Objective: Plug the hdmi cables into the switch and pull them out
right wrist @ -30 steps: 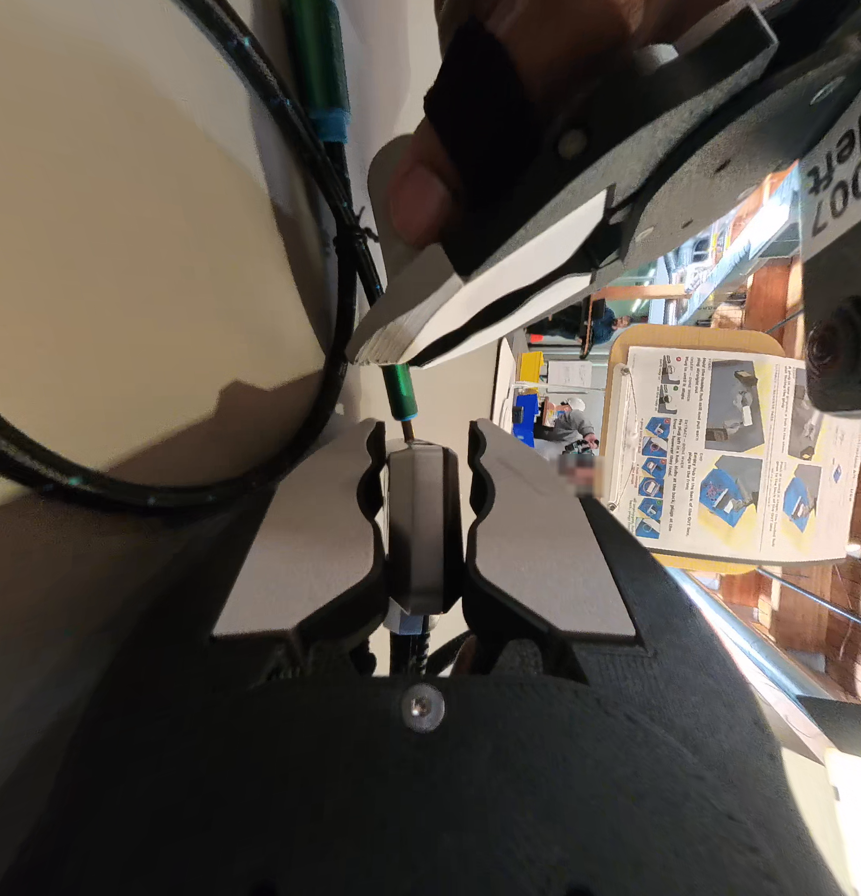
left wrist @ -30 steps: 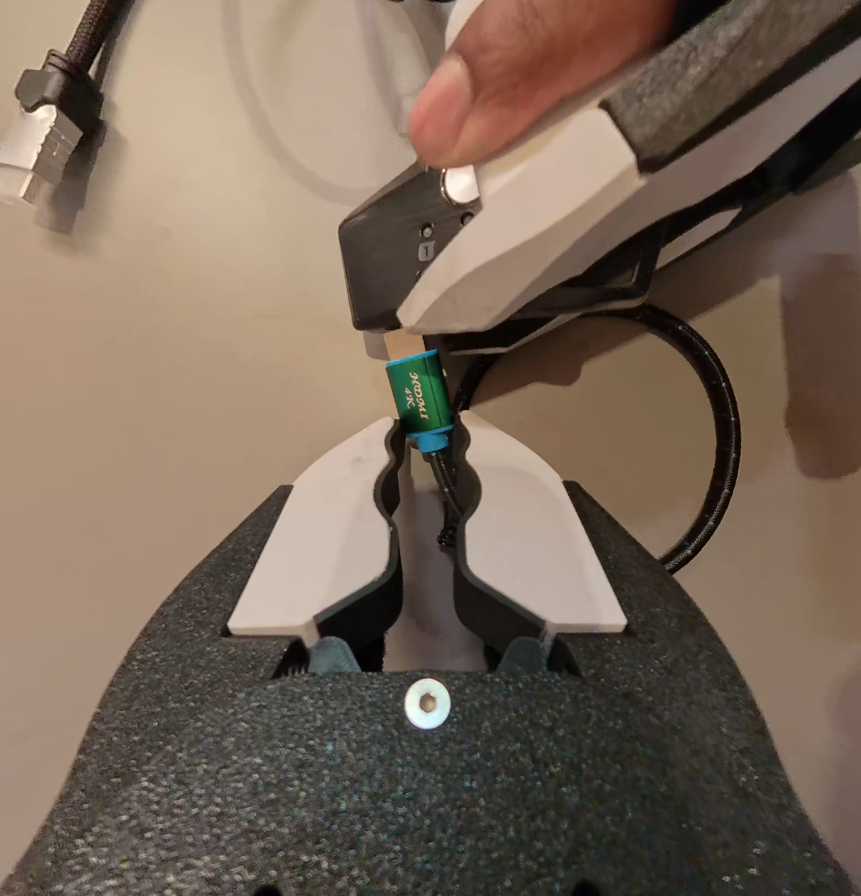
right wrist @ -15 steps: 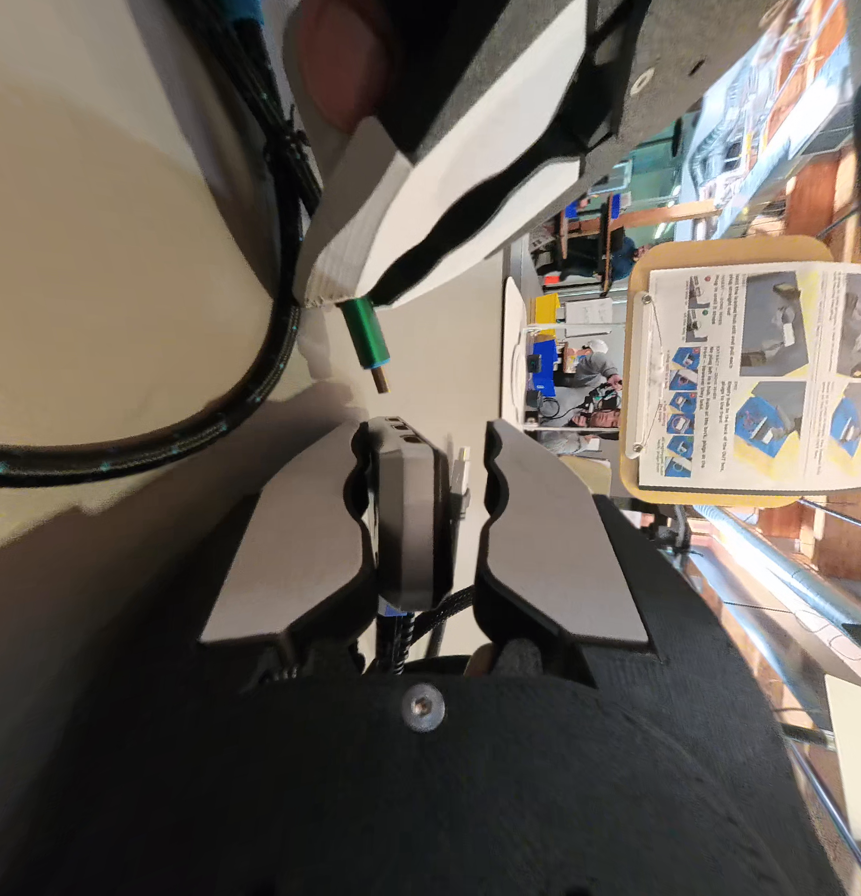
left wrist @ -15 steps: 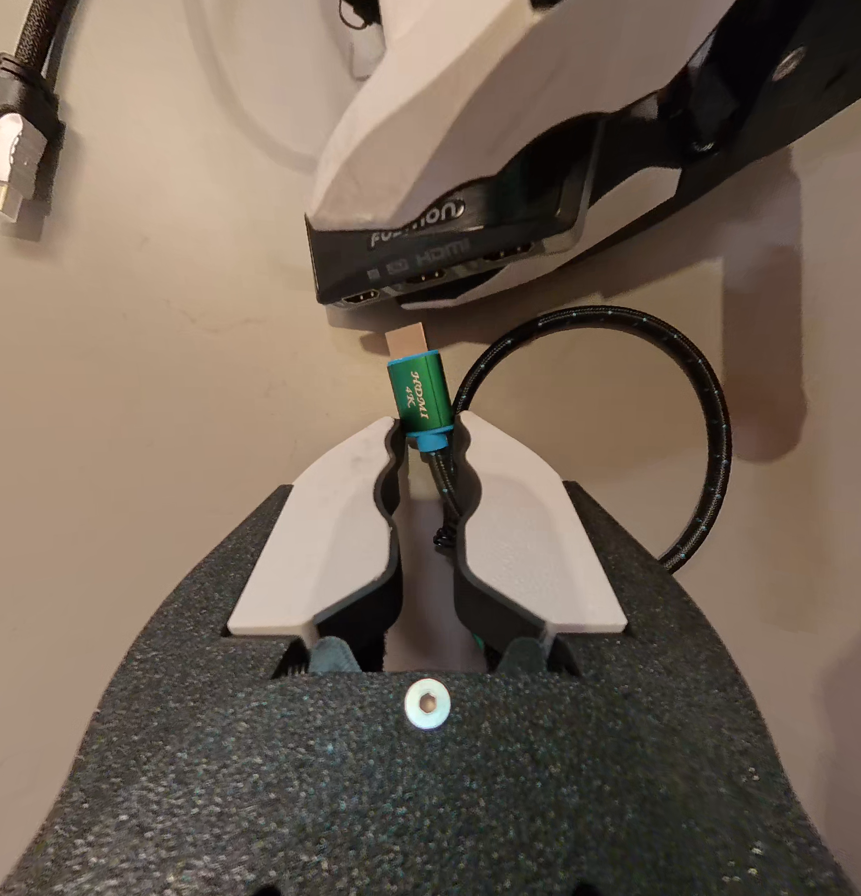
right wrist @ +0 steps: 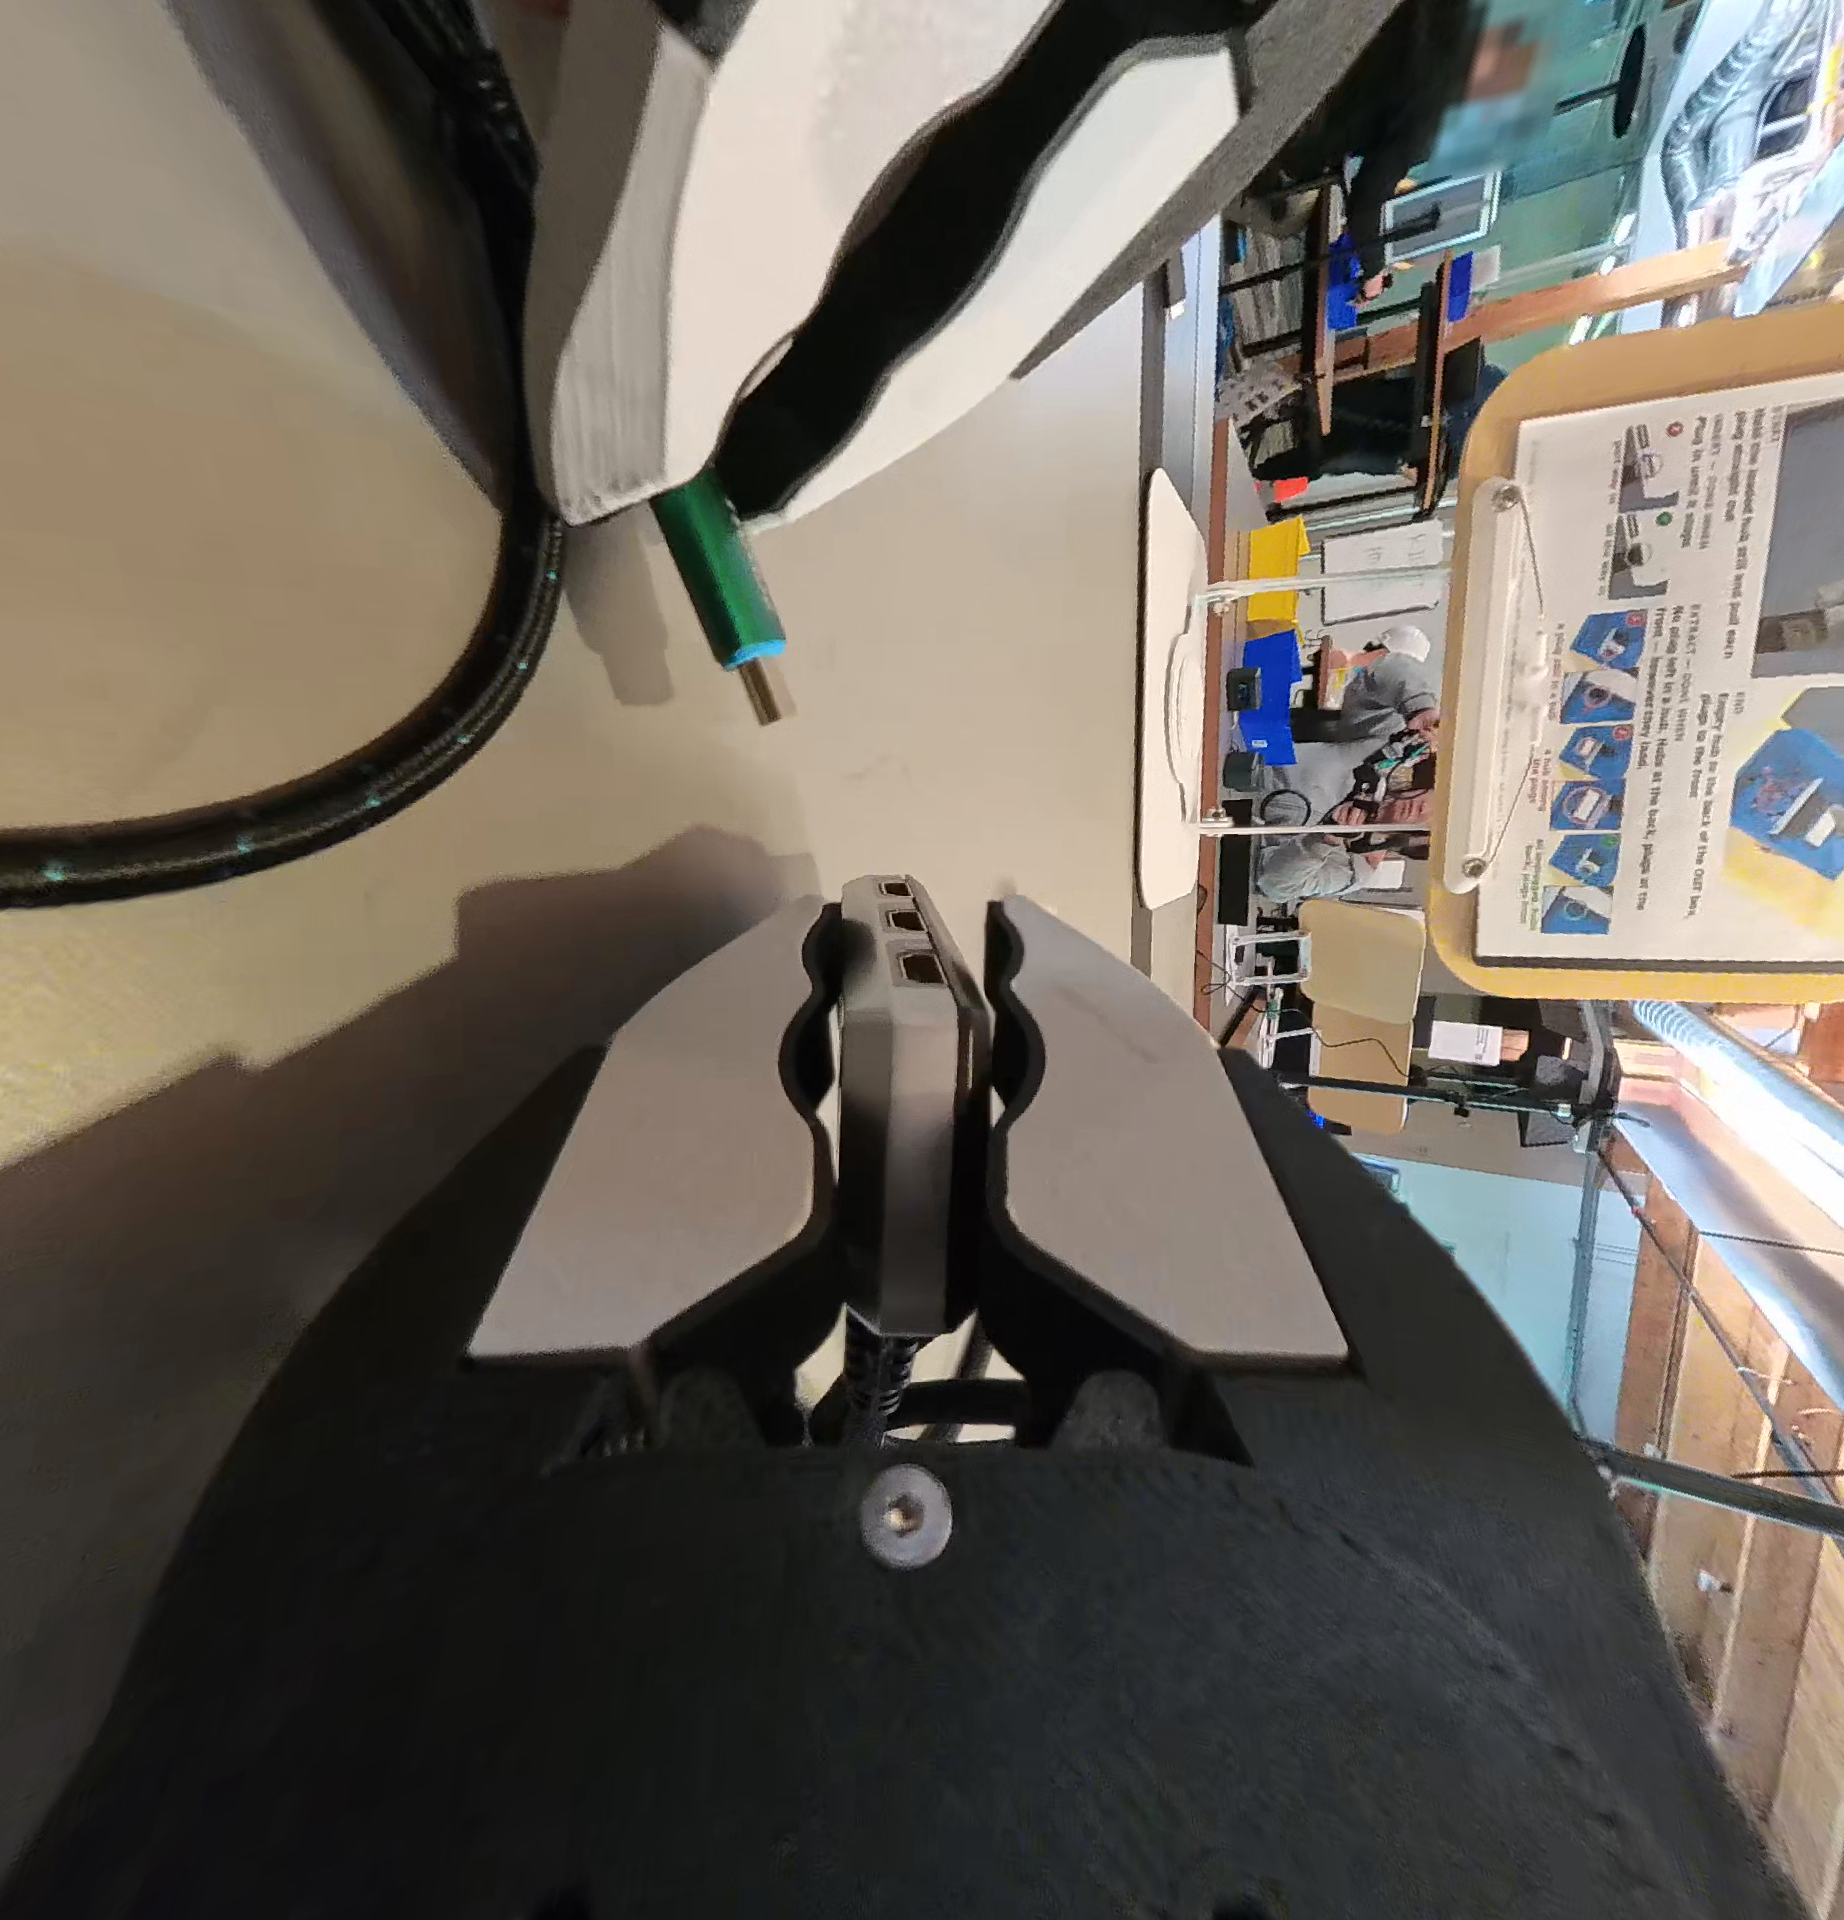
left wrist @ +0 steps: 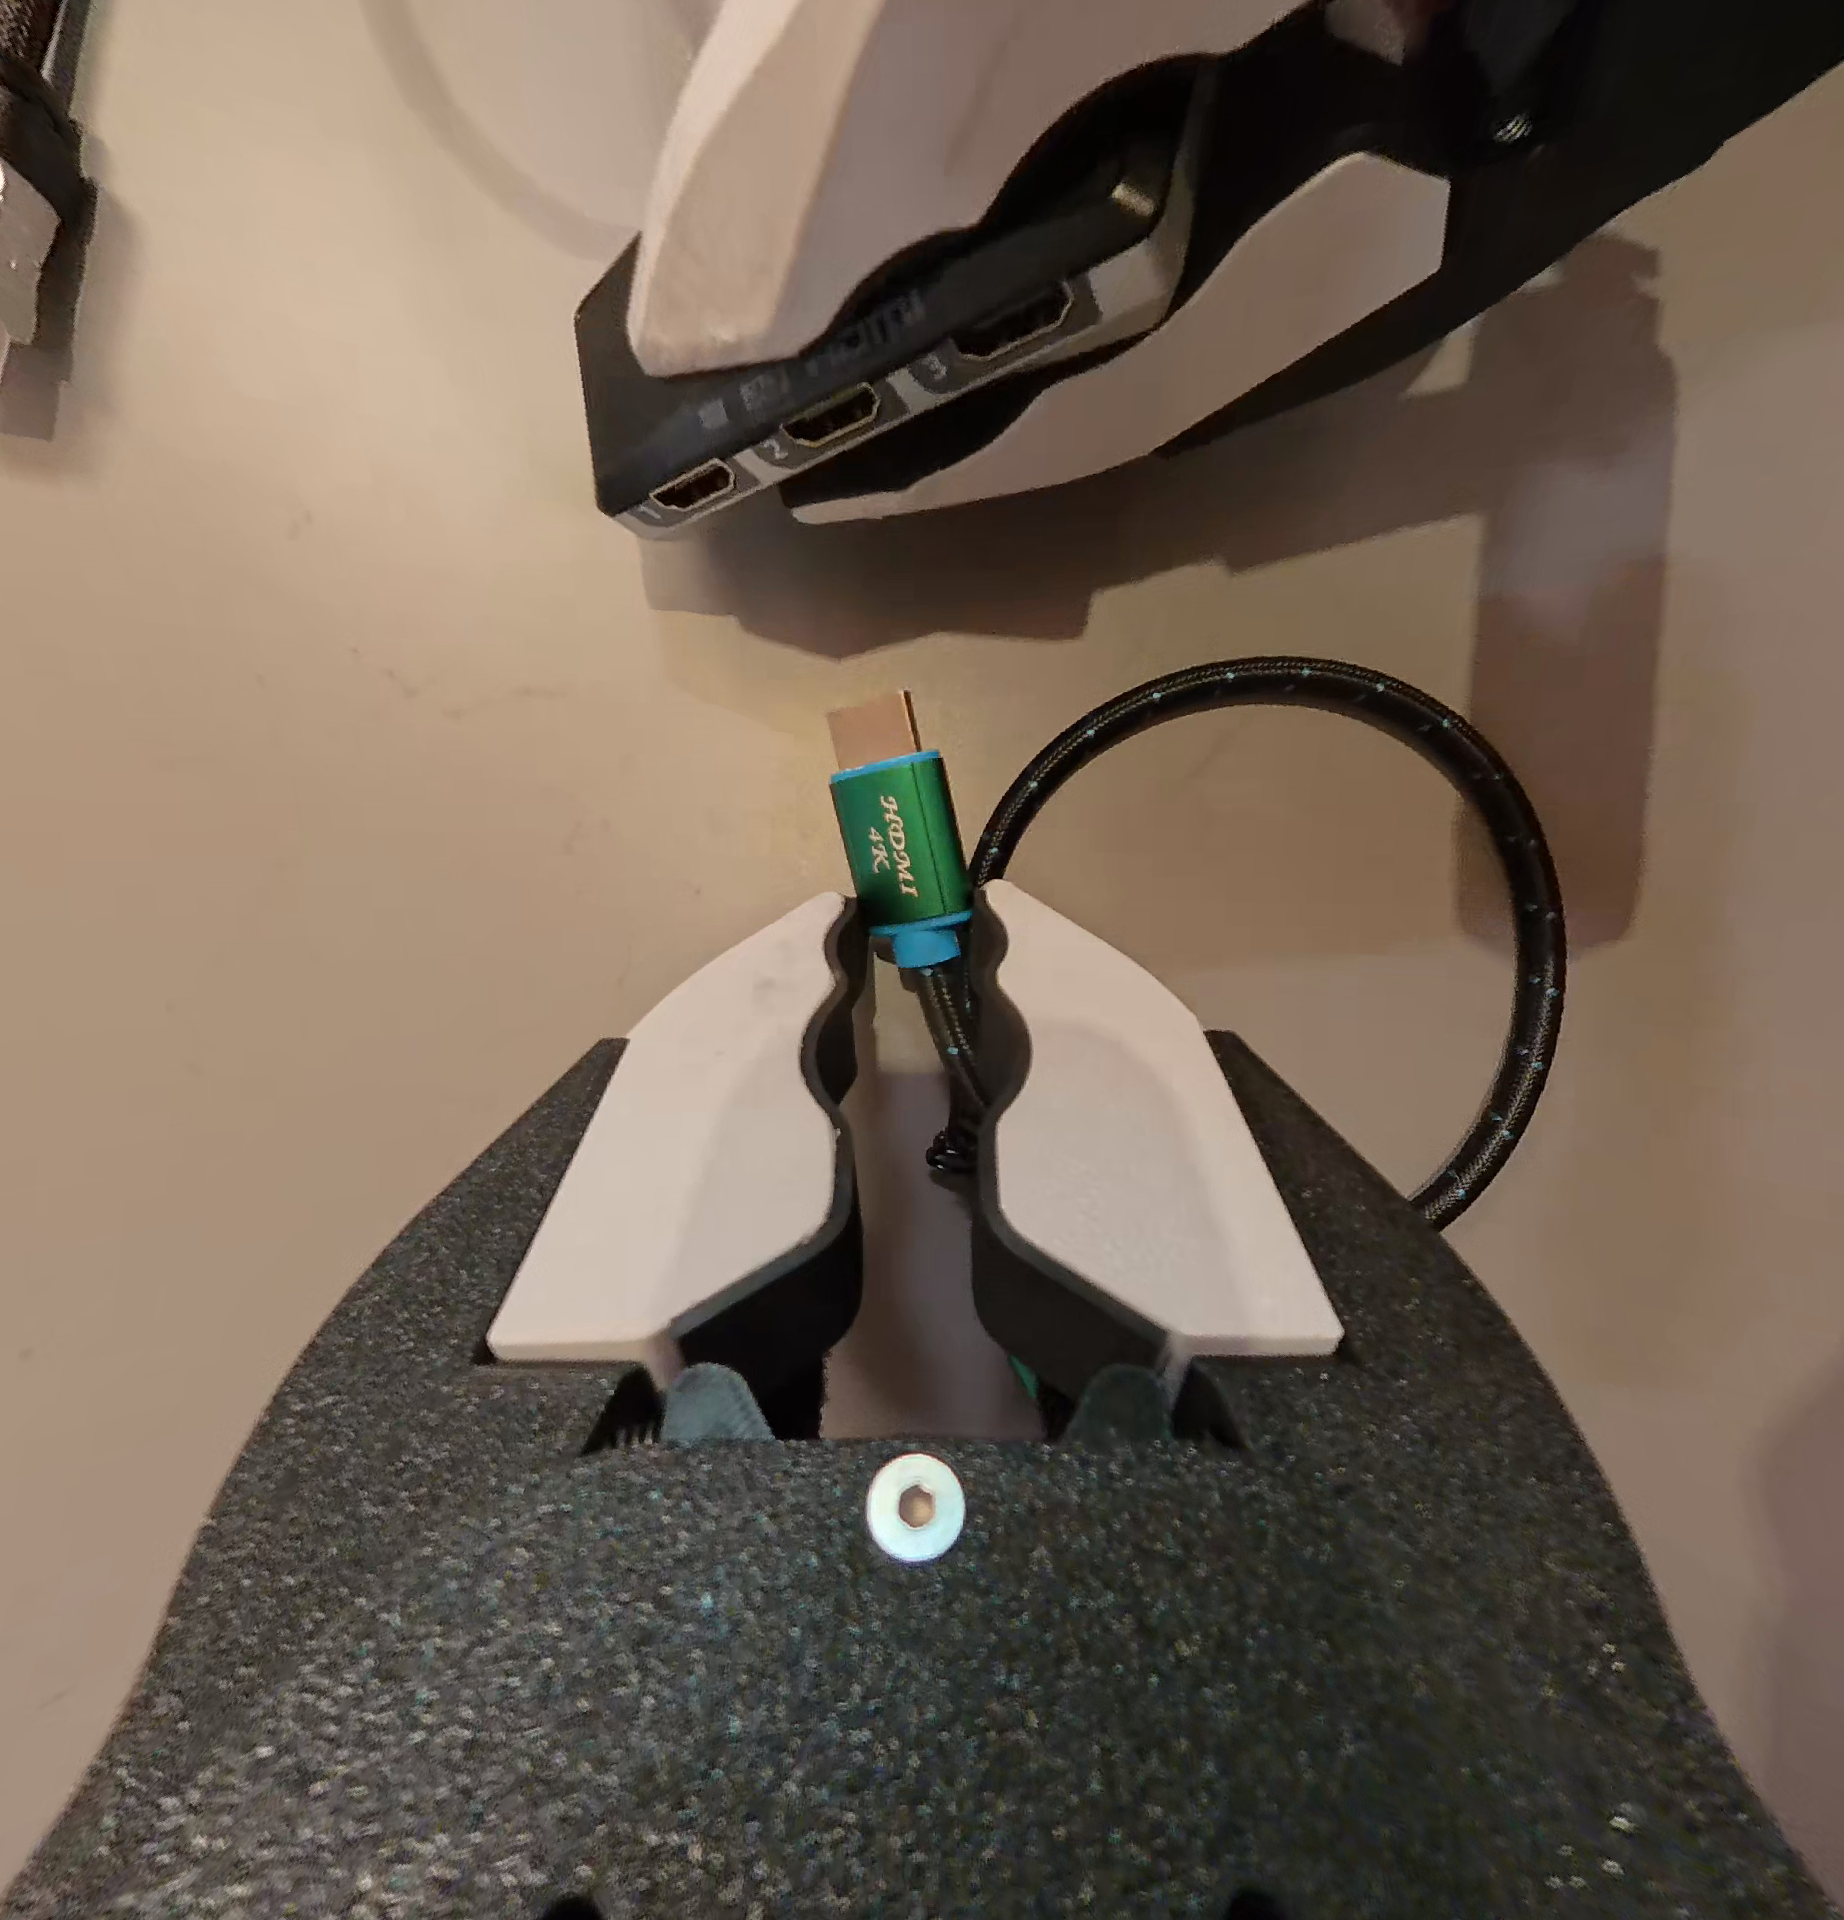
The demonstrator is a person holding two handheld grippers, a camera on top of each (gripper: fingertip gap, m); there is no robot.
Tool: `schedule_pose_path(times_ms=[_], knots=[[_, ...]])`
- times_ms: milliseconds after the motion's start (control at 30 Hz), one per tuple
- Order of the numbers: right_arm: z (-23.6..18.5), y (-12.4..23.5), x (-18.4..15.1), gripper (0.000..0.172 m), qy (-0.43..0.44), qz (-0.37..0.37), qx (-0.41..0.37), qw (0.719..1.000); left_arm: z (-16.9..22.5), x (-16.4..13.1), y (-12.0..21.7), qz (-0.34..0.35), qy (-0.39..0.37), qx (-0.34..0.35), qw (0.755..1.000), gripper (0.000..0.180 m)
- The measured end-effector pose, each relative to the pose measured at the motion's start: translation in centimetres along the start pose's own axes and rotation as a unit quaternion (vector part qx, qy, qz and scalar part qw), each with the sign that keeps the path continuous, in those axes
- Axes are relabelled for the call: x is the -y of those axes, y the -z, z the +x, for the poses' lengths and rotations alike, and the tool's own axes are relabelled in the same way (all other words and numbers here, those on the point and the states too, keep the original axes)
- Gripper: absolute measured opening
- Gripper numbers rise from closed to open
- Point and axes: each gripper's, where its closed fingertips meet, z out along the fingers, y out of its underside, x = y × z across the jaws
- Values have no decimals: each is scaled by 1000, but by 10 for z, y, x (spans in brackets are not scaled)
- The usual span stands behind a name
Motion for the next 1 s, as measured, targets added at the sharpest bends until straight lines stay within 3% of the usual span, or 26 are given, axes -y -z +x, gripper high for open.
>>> schedule_pose_path(times_ms=[300, 1000], knots=[[-6, 12, 24, 24, 53, 76, -10, 996, -1, 0, 3, -6, -8, 11, 1000, 19], [-18, 13, 39, 23, 127, 87, -5, 988, 4, -2, 2, -43, -39, 28, 998, 19]])
